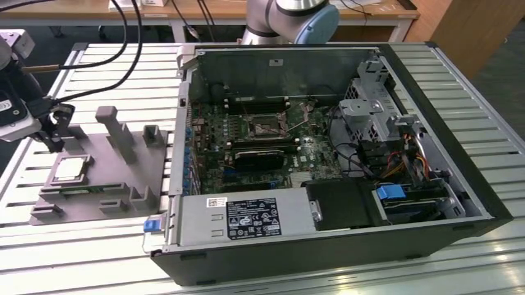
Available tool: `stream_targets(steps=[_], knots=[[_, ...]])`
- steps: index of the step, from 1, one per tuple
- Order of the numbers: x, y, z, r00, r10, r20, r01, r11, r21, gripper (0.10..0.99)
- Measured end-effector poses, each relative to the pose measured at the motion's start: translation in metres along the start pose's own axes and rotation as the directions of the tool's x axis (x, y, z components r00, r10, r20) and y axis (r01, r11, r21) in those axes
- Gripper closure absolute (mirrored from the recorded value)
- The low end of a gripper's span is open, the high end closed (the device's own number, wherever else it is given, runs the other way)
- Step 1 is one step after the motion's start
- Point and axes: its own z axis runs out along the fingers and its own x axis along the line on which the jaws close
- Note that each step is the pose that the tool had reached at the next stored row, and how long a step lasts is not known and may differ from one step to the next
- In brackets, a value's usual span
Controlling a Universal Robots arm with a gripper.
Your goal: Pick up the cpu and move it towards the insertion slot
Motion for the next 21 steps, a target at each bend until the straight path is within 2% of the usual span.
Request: stream_targets(steps=[8, 21], knots=[[0.0061, -0.0004, 0.0145, 1.0000, 0.000, 0.0000, 0.000, 1.0000, 0.000, 0.984], [0.0083, -0.0014, 0.0382, 1.0000, 0.000, 0.0001, 0.000, 1.0000, 0.000, 0.984]])
